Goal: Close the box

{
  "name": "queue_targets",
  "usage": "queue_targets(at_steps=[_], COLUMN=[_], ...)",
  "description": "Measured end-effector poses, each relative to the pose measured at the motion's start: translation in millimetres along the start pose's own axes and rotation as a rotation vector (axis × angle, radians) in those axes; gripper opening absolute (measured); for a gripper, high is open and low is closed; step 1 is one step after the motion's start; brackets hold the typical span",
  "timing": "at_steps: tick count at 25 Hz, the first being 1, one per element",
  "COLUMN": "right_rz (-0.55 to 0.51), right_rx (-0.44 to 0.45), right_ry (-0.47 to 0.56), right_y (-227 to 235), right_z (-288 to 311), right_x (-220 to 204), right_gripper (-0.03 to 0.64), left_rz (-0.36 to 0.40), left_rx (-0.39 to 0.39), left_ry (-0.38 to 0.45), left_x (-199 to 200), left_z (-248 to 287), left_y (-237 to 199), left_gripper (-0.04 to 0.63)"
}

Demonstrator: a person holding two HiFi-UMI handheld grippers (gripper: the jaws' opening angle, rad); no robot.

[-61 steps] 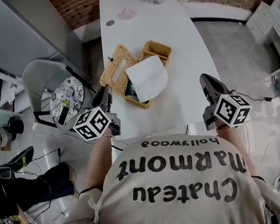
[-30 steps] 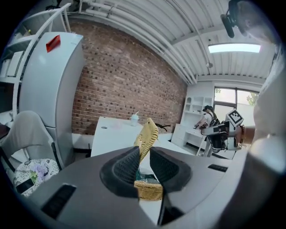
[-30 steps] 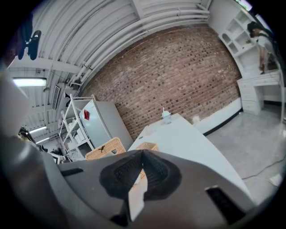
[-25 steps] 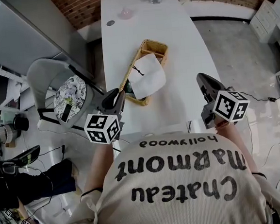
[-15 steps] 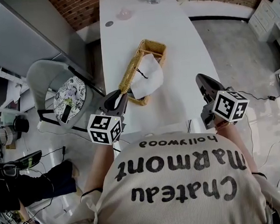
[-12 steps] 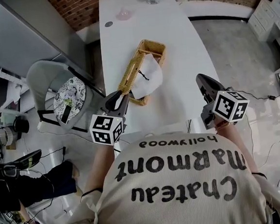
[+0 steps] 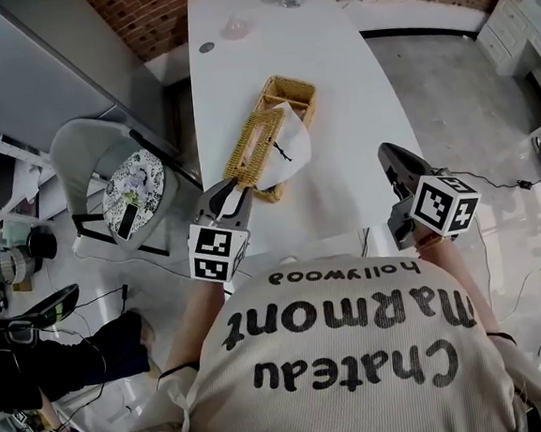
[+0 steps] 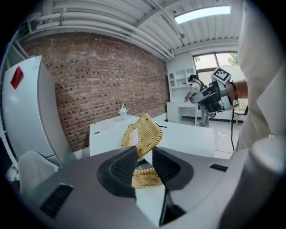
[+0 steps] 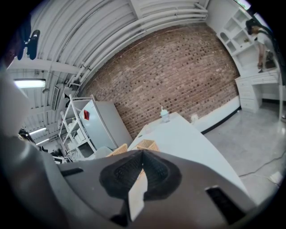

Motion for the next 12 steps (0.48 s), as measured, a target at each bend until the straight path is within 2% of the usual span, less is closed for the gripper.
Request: queue_targets(at_steps=[5, 12], right_rz=[0.005, 0.013], right_rx=[-0.002, -0.010], right_ry=[-0.007, -0.016], right_y=[-1.4, 3.2], right_z=[3.0, 1.6], right_x=[0.2, -2.9], right_gripper=[0.003, 0.003], left_rz=[0.120, 0.164], left_rx=[0.001, 0.001], left_ry=[-0.052, -0.089], left_x=[-4.8, -11.1], left_z=[5.1, 7.7], left_y=[3.3, 6.7], left_gripper=[0.107, 0.114])
Point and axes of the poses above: the fingertips, and each gripper's own axes: z forward along the fingers, y to its right, x out of its top, the point moved 5 cm from there along -z, backward along the fingers, and after that the axes turned 2 degrees about y, right-handed, at the moved point
